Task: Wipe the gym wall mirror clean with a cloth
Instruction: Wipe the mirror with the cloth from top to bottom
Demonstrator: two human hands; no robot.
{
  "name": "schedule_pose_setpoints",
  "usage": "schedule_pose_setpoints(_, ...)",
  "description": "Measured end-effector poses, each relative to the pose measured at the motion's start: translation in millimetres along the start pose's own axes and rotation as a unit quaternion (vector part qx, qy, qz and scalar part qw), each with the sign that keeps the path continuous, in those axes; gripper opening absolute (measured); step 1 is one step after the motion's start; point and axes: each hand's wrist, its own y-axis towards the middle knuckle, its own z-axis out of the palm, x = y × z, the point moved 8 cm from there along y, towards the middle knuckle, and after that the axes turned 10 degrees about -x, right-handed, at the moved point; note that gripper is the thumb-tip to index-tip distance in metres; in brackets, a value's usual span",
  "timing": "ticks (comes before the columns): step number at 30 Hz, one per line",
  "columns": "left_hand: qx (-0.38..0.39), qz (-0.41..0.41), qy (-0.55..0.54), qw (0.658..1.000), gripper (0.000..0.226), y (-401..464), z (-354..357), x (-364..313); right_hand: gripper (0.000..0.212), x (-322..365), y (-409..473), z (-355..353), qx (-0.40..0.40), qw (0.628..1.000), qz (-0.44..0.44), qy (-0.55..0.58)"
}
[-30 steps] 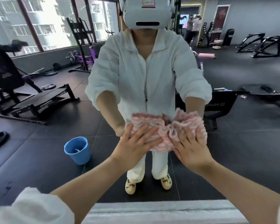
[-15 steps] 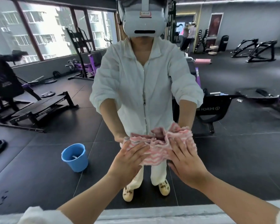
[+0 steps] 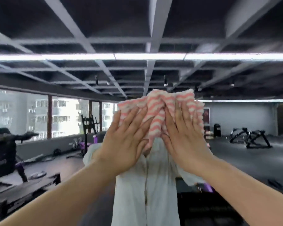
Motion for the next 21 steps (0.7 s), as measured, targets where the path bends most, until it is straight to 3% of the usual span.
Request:
schedule_pose_setpoints(4,0.0,0.018,0.033,0.999,0.054,75,-2,39,0.068,-37,86,-19,-0.008,0.998,-0.049,-0.036)
schedule_pose_setpoints(8,0.051,-0.021,0.104,0.993,0.058,140,-15,63,0.06,-74,155,-38,0.052,0.997,0.004,-0.065)
schedule_pose_setpoints(10,0.066,-0.077,0.158,0.982,0.057,164,-22,72,0.062,-81,173,-43,0.023,0.997,0.041,-0.062)
schedule_pose_setpoints(11,0.097,-0.12,0.16,0.975,0.061,167,-25,73,0.069,-76,175,-49,-0.029,0.997,0.038,-0.067)
schedule_pose_setpoints(13,0.098,-0.181,0.125,0.971,0.07,170,-20,66,0.08,-67,174,-62,-0.103,0.992,0.052,-0.053)
schedule_pose_setpoints(14,0.082,-0.199,0.103,0.971,0.07,171,-15,61,0.081,-64,172,-66,-0.103,0.993,0.042,-0.037)
schedule_pose_setpoints(17,0.087,-0.253,0.056,0.962,0.07,176,-3,51,0.073,-69,166,-50,0.021,0.999,0.028,0.009)
schedule_pose_setpoints(21,0.066,-0.266,0.06,0.96,0.088,189,-3,52,0.071,-81,187,-51,0.012,1.0,0.001,0.02)
